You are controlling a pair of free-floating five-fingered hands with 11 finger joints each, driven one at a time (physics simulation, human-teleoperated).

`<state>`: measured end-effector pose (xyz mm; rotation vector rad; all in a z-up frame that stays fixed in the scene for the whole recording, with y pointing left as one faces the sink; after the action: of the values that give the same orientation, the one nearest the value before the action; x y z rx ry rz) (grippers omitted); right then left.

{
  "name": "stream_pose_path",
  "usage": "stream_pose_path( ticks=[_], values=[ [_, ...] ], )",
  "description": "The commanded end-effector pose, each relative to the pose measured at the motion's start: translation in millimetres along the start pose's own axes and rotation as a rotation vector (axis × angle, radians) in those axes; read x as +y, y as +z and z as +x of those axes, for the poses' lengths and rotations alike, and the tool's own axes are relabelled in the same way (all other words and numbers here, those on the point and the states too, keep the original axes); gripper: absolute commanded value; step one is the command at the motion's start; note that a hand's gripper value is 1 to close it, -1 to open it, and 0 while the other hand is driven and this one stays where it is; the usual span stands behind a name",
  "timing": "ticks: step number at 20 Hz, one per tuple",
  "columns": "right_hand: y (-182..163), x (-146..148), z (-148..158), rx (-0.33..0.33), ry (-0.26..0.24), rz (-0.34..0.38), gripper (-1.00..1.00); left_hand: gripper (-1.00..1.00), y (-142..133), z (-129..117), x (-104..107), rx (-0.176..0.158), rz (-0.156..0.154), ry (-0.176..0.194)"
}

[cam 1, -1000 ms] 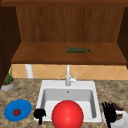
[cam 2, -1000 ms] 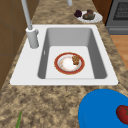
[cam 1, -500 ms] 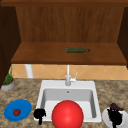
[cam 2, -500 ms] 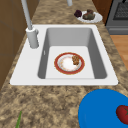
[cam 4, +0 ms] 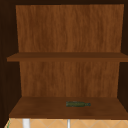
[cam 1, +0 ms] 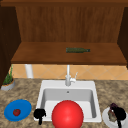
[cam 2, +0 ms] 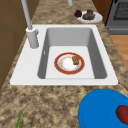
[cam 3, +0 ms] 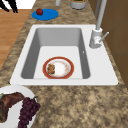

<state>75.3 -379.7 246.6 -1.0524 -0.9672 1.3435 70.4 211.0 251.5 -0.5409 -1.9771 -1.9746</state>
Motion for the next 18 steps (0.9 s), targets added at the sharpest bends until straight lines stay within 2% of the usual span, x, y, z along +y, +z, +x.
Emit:
stream_pose_path(
  ticks=[1, 7, 9, 12, 18],
  values=[
    [-25, 14, -17, 0.003, 0.023, 0.071, -1.0, 0.0, 0, 0, 0, 0.0, 0.0, 0.0],
    [-66, 33, -38, 0.001, 0.017, 0.138, -1.0, 0.0, 0, 0, 0, 0.0, 0.0, 0.0],
    [-78, 37, -36, 0.0, 0.015, 0.185, -1.0, 0.0, 0, 0, 0, 0.0, 0.0, 0.0],
    [-94, 39, -36, -0.011, -0.027, 0.256, -1.0, 0.0, 0, 0, 0, 0.0, 0.0, 0.0],
    [-129, 49, -37, -0.014, -0.025, 0.399, -1.0, 0.0, 0, 0, 0, 0.0, 0.0, 0.0]
  ],
)
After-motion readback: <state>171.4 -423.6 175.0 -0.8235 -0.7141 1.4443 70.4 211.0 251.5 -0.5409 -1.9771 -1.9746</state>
